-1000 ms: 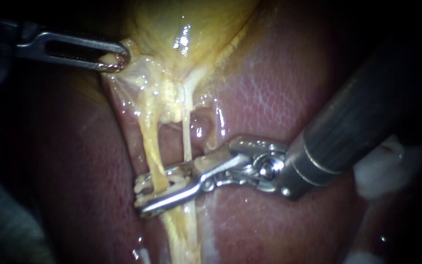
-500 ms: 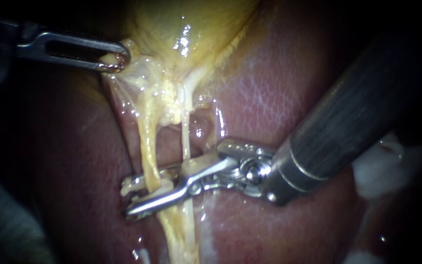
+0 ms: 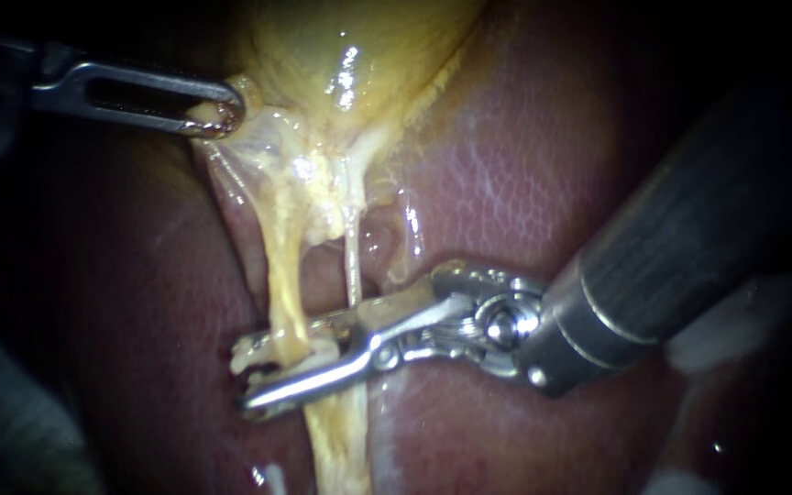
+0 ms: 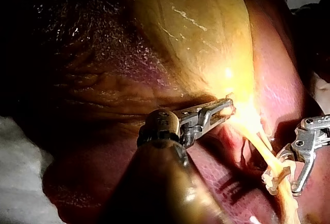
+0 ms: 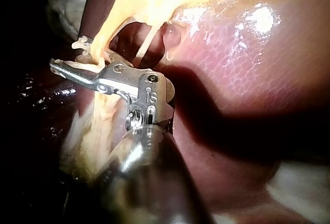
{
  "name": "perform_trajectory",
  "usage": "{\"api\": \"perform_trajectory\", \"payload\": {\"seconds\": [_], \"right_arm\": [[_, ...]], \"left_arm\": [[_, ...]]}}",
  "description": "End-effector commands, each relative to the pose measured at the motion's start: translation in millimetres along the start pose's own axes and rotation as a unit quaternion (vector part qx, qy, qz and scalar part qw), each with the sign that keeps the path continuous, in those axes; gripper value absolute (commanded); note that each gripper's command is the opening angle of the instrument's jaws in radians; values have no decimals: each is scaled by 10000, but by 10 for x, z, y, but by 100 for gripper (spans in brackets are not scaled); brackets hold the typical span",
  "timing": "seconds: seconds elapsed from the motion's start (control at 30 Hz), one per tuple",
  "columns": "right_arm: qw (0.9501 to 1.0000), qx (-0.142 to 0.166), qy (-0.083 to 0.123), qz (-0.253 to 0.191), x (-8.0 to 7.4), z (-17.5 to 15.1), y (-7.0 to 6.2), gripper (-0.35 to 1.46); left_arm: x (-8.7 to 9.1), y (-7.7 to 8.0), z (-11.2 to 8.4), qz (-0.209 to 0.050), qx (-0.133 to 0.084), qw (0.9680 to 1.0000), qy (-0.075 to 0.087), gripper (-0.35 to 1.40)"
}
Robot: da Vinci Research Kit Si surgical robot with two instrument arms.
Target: Clipping second clip left tube
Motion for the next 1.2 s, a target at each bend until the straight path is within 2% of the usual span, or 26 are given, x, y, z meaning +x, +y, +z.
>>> {"api": "perform_trajectory", "payload": {"seconds": [0.03,0.5,0.63,0.7,0.83,1.2], "right_arm": [[10000,60,-54,2,0,-1,1,39],[10000,16,-19,-2,2,-2,3,-6],[10000,22,-24,-3,0,-4,2,-35],[10000,14,-18,-3,0,-6,1,-35],[9996,-224,162,-14,-3,-8,0,-35],[9996,-244,174,-17,-3,-13,4,-35]], "left_arm": [[0,0,0,1,-1,10000,-1,-35],[0,0,0,1,0,10000,0,-35],[0,0,0,1,0,10000,0,-35],[0,0,0,1,0,10000,0,-35],[0,0,0,1,0,10000,0,-35],[0,0,0,0,1,10000,1,-35]]}}
